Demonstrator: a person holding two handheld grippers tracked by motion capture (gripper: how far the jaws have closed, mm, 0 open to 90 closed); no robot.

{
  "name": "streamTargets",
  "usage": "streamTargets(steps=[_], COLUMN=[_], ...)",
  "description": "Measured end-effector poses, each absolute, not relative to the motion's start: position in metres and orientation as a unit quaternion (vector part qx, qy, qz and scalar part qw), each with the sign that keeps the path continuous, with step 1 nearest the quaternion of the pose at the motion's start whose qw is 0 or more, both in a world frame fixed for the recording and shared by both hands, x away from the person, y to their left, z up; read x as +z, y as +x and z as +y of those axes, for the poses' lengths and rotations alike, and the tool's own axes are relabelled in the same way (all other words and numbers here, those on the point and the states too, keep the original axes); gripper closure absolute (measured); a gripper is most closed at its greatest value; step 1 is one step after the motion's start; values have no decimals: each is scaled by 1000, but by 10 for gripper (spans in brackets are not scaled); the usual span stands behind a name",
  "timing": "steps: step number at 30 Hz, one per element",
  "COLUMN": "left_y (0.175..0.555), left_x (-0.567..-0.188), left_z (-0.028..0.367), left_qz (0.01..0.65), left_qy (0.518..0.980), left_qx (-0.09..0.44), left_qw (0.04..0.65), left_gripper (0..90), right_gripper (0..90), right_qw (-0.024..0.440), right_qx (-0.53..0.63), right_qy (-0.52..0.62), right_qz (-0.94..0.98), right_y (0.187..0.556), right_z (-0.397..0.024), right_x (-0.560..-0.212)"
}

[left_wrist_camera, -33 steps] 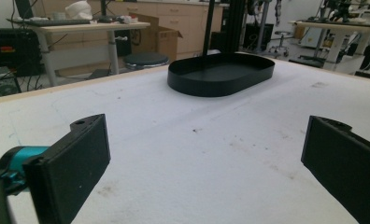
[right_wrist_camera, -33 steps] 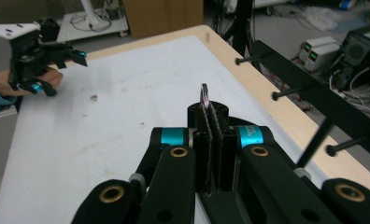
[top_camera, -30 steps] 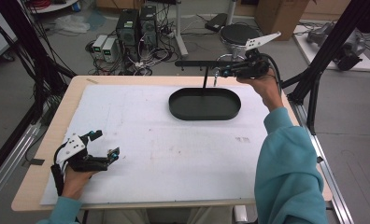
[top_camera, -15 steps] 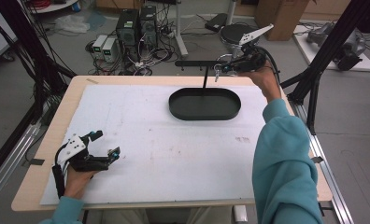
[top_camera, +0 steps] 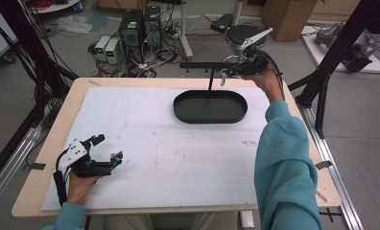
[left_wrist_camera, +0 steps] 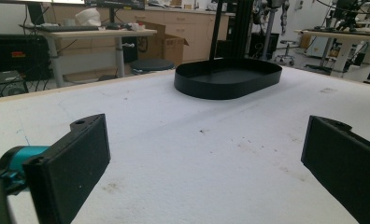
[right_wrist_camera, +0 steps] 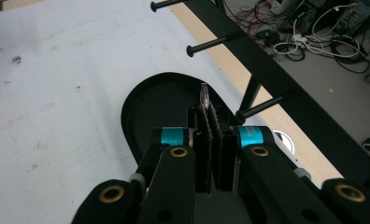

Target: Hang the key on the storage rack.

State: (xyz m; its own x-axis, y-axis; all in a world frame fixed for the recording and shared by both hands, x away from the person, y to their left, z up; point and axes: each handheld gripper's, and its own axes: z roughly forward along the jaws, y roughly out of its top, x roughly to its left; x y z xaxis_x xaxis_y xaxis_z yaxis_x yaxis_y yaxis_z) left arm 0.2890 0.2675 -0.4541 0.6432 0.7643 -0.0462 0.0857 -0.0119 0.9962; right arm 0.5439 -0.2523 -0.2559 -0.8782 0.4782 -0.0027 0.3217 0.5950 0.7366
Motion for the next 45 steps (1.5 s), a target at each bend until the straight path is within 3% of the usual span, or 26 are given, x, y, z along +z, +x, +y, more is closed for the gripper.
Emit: streamTargets(steps=[8,33,45], left_y=[285,285,285], left_x=[-455,-455,-455], left_z=[267,267,267], left_qz=[322,326,329], left_qy=[646,645,646], left_qx=[293,294,294], left_qw=[627,625,623], left_gripper=[17,17,17], right_gripper=[892,891,884], right_qw=[111,122,148], right_qx=[375,375,373], right_qy=[241,277,289], right_qz=[888,876,869], right_y=[548,558,563], right_z=[-251,-256,-254], right_x=[-260,-267,-270])
